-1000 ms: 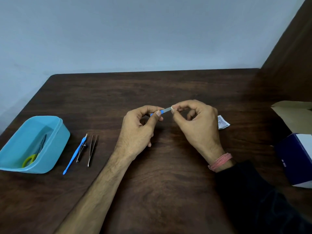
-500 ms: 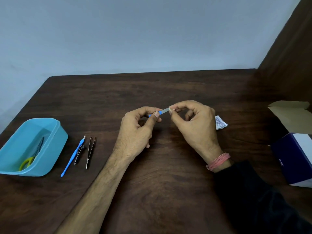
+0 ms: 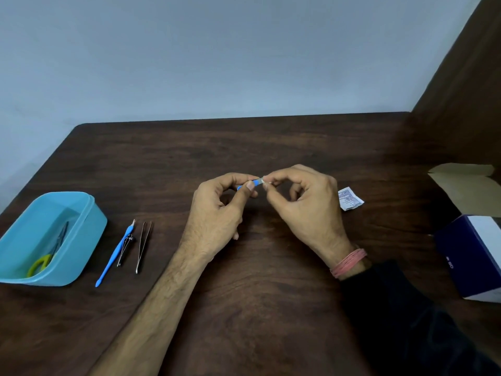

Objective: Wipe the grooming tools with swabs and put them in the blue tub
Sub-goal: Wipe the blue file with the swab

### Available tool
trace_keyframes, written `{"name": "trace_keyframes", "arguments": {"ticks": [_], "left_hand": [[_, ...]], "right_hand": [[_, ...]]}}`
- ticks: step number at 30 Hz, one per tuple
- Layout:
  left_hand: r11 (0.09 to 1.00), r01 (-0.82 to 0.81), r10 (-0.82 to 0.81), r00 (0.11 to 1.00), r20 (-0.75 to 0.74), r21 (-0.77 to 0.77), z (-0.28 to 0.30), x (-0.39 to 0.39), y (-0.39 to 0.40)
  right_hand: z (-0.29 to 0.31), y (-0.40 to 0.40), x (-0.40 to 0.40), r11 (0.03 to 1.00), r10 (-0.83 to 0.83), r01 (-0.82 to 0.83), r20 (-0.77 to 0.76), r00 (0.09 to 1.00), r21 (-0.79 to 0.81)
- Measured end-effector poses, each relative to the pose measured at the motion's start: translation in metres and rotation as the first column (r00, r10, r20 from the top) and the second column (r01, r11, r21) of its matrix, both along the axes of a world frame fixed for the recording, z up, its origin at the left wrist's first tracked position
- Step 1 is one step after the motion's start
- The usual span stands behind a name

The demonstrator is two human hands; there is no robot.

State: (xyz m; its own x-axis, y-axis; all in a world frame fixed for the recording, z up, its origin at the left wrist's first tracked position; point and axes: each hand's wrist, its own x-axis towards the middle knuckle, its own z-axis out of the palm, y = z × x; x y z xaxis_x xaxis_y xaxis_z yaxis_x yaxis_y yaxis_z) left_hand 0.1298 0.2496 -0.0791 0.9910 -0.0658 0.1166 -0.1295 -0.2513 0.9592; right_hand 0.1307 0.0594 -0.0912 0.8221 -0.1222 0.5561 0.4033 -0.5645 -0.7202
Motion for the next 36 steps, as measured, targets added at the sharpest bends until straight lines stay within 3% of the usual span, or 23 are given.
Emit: {"name": "trace_keyframes", "arguments": {"ticks": [13, 28, 36], "left_hand": [[1.0, 0.006, -0.006, 1.0, -0.005, 0.008, 0.0, 0.0001, -0.0006], [1.0, -0.004, 0.004, 1.0, 0.015, 0.007, -0.001, 0.0001, -0.001], [1.0, 0.001, -0.001, 1.0, 0.008, 0.005, -0.0007, -0.0002, -0.0007]], "right_hand": [[-0.0001, -0.0012, 0.0003, 1.0, -0.021, 0.021, 0.007, 1.0, 0.01], [-0.0007, 0.0022, -0.0018, 0.996, 0.066, -0.065, 0.006, 0.998, -0.057], [-0.0024, -0.0004, 0.0005, 0.999, -0.005, 0.007, 0.038, 0.999, -0.04]]}}
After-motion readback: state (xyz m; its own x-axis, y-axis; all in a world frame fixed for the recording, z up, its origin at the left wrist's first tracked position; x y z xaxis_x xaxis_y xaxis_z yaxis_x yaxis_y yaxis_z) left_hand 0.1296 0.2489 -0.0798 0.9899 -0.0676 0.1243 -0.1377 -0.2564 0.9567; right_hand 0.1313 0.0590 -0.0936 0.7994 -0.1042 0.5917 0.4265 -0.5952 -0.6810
